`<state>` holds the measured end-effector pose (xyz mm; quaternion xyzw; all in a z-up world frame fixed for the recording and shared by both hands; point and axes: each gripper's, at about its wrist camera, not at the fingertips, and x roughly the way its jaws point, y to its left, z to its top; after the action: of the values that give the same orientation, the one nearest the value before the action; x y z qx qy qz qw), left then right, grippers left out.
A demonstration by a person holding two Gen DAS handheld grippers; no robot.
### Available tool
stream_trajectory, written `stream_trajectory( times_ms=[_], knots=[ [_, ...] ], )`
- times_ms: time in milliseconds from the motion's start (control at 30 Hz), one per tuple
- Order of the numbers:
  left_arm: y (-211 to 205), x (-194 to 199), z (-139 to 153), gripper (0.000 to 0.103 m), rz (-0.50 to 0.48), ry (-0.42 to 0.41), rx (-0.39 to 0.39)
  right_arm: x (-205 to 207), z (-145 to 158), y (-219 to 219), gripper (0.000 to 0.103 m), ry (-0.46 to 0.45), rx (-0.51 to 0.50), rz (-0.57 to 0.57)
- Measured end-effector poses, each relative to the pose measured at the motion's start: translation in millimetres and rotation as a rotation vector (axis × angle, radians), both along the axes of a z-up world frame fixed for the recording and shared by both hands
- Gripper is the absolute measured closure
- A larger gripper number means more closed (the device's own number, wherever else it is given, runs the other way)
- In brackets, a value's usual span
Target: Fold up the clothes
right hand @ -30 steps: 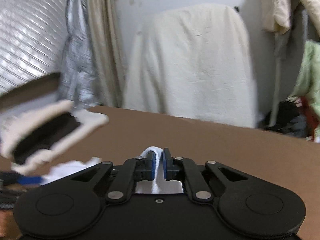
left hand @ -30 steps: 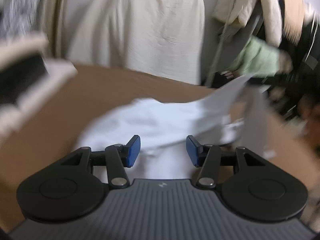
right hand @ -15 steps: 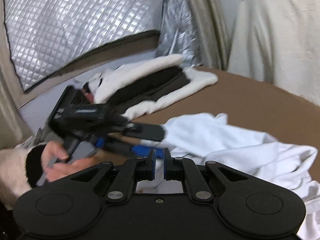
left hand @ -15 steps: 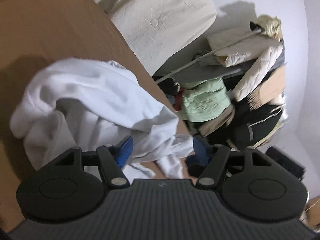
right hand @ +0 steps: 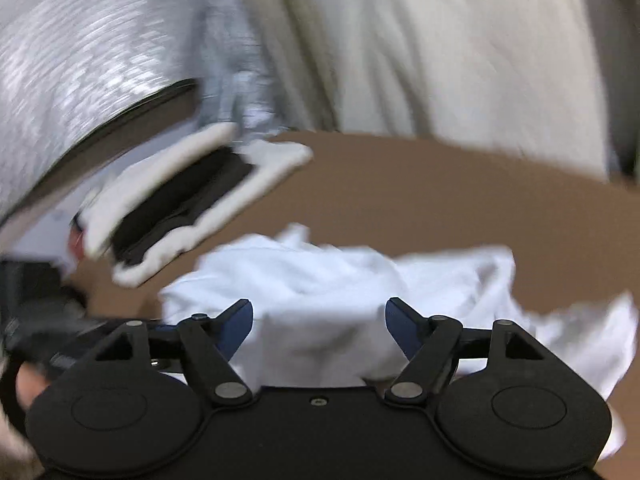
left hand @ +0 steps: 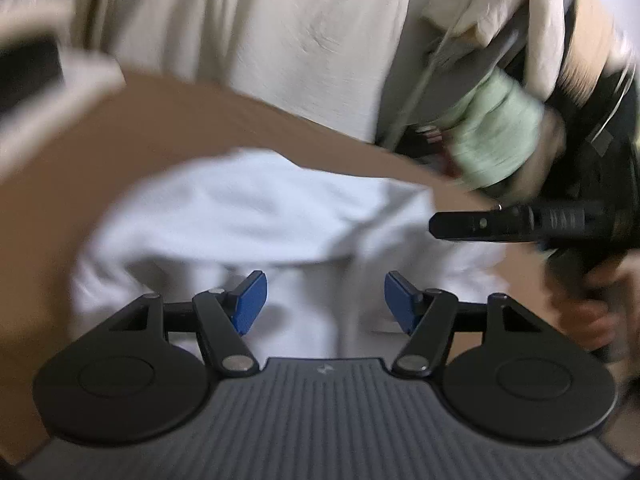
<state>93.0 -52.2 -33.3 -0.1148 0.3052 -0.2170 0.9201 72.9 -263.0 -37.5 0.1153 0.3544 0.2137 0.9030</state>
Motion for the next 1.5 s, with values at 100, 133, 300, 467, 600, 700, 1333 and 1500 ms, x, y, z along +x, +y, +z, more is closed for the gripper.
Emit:
stream_trajectory(
  times_ms=[100,133,300,467,600,700,1333,1500],
  knots=[
    [0,1,-2,0.039,-0.014,0.001,-0.011,23,-32,-5,0.025,0.095,0.095,-0.077],
    [3,3,-4,0.039,-0.025,0.025,-0.052,29,-41,-5,0.025,0.11,0.117,-0.084],
    [-5,-2,-3,0.038,-0.037,-0.013,0.005,29,-45,11,0.076,0.078,0.119,-0.016],
    [-8,-7,-5,0.037,-0.062,-0.014,-0.053,-1,-19,26,0.084,-0.003,0.039,0.035],
    [-21,-20,-1,0.035,-0.125,-0.071,-0.025,-19,-1,41,0.084,-0.044,-0.016,0.114],
    [-25,-25,0,0.019,-0.179,-0.079,-0.055,-30,9,55,0.086,-0.067,-0.047,0.19],
    [88,-18,69,0.092,0.437,-0.052,0.391,-14,13,30,0.06,-0.044,-0.041,0.105],
    [138,-12,62,0.092,0.632,-0.091,0.734,8,-1,0,0.055,0.056,0.065,-0.011]
  ],
)
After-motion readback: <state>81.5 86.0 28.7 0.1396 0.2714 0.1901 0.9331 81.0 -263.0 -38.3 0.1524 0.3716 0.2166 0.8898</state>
